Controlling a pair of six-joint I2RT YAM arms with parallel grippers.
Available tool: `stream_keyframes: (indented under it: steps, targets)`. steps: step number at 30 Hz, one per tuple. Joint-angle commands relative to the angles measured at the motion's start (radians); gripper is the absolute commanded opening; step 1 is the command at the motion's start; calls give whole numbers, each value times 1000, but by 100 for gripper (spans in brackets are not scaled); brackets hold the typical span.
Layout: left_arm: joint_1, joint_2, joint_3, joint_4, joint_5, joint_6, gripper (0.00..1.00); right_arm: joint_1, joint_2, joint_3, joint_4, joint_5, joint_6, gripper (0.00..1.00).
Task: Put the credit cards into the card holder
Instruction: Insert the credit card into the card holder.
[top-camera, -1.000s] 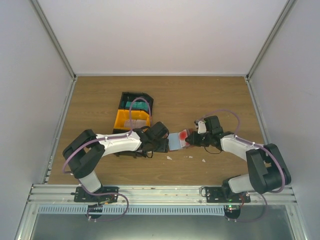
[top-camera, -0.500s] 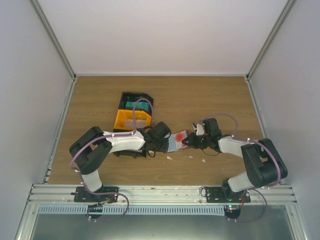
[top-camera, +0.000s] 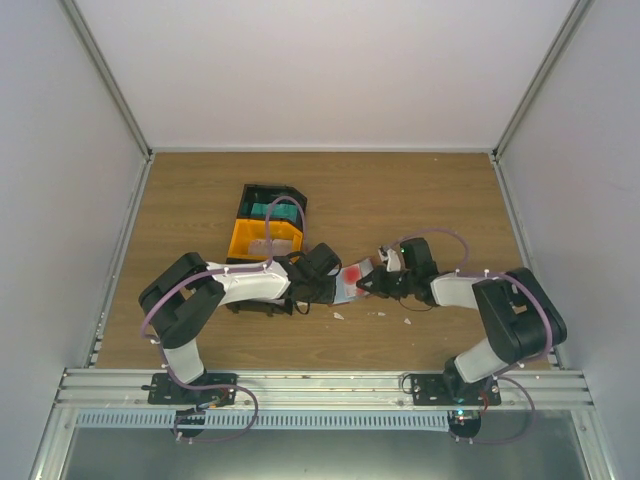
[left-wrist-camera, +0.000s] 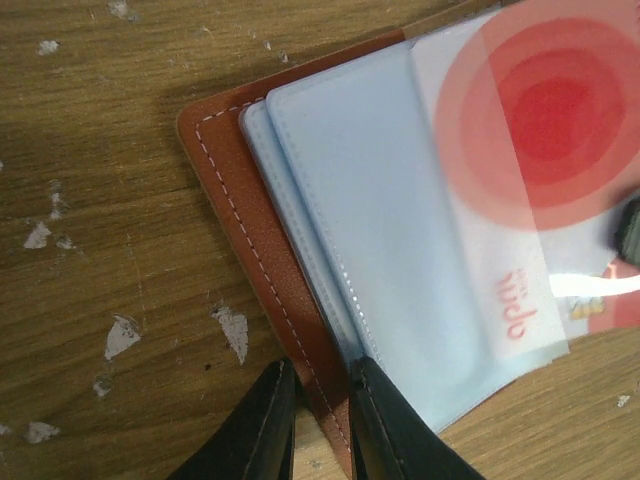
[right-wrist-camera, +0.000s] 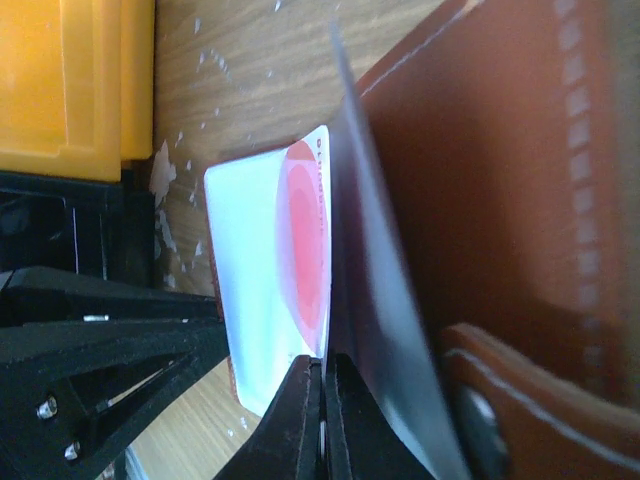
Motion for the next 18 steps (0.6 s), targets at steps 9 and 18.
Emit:
stream_keyframes:
  steps: [9,18]
  targets:
    - [-3,46,0,42,22,9,19,54,52,-14,-61,-15,-34,1]
    - [-1,49,0,44,33,14,19,102,76,46,-115,27,-69,5]
